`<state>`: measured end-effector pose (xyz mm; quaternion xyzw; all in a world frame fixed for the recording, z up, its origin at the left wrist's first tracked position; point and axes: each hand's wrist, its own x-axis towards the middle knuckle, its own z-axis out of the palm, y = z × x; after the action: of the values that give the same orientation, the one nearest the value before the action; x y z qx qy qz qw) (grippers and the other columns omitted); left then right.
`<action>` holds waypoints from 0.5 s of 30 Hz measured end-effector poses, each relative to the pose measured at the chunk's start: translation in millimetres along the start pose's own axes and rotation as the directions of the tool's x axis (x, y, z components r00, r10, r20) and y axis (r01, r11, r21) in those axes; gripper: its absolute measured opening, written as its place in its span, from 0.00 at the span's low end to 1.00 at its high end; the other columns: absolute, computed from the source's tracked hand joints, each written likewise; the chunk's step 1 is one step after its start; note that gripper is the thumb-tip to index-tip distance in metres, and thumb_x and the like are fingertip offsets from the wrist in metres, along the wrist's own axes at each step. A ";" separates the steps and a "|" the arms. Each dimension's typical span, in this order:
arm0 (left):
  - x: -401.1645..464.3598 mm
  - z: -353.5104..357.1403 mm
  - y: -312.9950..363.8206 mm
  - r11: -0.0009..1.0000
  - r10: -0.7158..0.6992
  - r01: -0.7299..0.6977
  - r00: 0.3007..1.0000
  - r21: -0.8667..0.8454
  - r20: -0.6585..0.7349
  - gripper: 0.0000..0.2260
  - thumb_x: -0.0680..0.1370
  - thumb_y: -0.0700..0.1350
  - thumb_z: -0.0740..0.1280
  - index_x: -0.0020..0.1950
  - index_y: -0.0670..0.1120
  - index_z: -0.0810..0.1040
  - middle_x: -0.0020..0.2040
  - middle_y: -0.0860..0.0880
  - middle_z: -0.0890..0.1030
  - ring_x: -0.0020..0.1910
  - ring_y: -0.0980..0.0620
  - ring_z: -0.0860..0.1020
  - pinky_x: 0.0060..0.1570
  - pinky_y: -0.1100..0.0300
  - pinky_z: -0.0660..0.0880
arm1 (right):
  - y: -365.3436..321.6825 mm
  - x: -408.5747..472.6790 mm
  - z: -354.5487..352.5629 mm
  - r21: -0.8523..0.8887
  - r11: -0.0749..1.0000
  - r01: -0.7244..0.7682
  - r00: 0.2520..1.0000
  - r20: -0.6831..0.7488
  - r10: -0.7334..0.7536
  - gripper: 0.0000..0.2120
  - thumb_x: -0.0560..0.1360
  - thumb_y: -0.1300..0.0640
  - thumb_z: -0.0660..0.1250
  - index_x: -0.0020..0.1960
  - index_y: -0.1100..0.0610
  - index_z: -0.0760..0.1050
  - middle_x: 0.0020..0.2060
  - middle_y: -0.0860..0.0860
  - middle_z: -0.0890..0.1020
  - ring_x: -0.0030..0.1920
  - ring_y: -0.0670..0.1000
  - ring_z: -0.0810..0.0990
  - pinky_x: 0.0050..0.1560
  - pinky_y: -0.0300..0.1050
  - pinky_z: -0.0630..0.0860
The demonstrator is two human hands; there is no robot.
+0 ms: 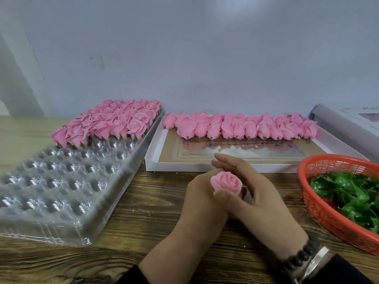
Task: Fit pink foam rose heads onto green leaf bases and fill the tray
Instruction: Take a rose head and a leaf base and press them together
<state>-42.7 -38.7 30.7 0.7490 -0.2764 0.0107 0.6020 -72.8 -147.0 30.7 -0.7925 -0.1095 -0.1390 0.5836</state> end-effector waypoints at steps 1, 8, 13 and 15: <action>-0.8 2.4 0.2 0.999 -0.022 0.022 1.000 -0.031 0.007 0.11 0.76 0.35 0.65 0.35 0.47 0.76 0.31 0.53 0.78 0.32 0.61 0.75 0.32 0.66 0.72 | -0.1 -0.3 2.8 0.005 1.000 0.013 0.999 -0.034 -0.013 0.32 0.58 0.34 0.66 0.61 0.43 0.72 0.55 0.36 0.79 0.57 0.32 0.75 0.52 0.24 0.68; -7.6 12.9 2.1 0.972 -0.044 0.048 0.999 -0.230 0.020 0.05 0.74 0.28 0.64 0.43 0.37 0.77 0.36 0.45 0.79 0.35 0.56 0.78 0.35 0.63 0.76 | -2.1 -2.2 8.9 -0.063 0.997 0.040 0.994 -0.098 -0.046 0.21 0.64 0.35 0.62 0.52 0.43 0.78 0.47 0.35 0.82 0.49 0.35 0.79 0.45 0.24 0.70; -4.7 6.3 6.7 0.969 -0.012 0.021 0.999 -0.245 0.039 0.14 0.72 0.26 0.65 0.34 0.43 0.75 0.30 0.53 0.77 0.30 0.62 0.75 0.31 0.70 0.70 | -3.8 -0.2 1.2 -0.012 1.000 -0.002 0.999 0.036 0.003 0.21 0.61 0.37 0.66 0.52 0.38 0.76 0.46 0.39 0.83 0.48 0.37 0.80 0.43 0.25 0.71; -3.9 4.0 8.9 0.982 0.017 -0.005 0.998 -0.186 0.063 0.14 0.72 0.27 0.65 0.33 0.44 0.75 0.29 0.54 0.76 0.30 0.62 0.74 0.31 0.71 0.70 | -2.8 0.0 -0.8 0.008 1.000 -0.017 0.997 0.072 0.017 0.23 0.60 0.36 0.67 0.55 0.37 0.75 0.47 0.39 0.82 0.48 0.37 0.80 0.44 0.26 0.72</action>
<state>-51.0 -41.9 36.2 0.6879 -0.2997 -0.0359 0.6601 -73.8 -147.0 33.4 -0.7953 -0.1242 -0.1051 0.5839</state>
